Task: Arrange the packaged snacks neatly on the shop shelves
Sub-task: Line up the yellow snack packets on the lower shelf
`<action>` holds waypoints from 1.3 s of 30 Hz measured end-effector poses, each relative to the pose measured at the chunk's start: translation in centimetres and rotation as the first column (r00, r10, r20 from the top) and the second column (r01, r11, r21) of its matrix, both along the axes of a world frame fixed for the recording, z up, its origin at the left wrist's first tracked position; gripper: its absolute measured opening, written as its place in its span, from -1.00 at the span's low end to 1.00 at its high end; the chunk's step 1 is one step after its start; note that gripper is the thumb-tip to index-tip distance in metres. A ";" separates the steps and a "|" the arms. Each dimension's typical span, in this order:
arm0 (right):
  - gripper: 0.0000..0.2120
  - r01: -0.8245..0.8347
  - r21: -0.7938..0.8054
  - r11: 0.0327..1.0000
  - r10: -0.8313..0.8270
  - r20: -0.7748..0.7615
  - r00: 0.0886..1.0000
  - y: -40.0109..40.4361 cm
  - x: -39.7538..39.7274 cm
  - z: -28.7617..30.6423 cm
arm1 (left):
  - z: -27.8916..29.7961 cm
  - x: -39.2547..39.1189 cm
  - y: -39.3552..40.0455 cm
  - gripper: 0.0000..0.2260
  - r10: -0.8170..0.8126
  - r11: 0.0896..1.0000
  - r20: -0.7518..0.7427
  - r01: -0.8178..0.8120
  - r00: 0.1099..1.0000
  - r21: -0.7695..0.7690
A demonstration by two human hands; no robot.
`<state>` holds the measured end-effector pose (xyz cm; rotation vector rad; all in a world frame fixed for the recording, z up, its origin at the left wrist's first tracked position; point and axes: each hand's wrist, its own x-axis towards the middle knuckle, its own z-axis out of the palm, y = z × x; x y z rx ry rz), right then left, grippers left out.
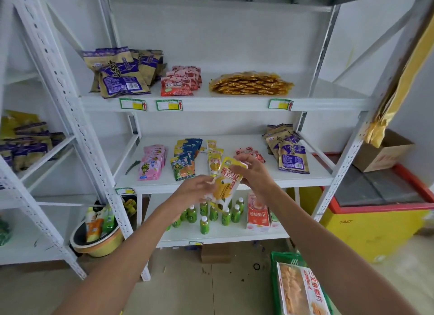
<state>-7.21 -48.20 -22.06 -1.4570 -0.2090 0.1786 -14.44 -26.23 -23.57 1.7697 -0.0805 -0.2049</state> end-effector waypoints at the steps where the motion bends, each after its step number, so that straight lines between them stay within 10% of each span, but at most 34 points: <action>1: -0.75 -0.015 -0.046 0.999 0.016 0.018 1.000 0.2 0.2 0.0 | 0.2 0.4 -0.4 -0.59 0.049 0.999 0.029 -0.049 0.998 -0.019; 7: -0.73 -0.009 -0.175 0.985 0.021 0.068 0.997 0.1 0.4 -0.5 | -1.0 2.0 -1.9 -0.92 0.189 0.980 0.106 -0.180 0.976 -0.087; 18: -0.94 -0.002 -0.231 0.973 0.000 -0.010 1.000 -1.1 -0.8 -5.6 | -2.0 3.9 -4.5 -0.79 0.348 0.922 0.006 -0.341 0.938 -0.186; 28: -0.82 0.291 -0.546 0.785 0.001 0.472 0.881 0.0 -0.6 -9.1 | -5.4 6.5 -7.9 -0.80 0.428 0.881 -0.086 -0.436 0.900 -0.182; 39: -0.80 0.176 -0.384 0.906 -0.140 0.120 0.983 1.0 9.2 -14.1 | -10.1 14.6 -5.2 -0.81 0.387 0.866 -0.221 -0.435 0.895 -0.248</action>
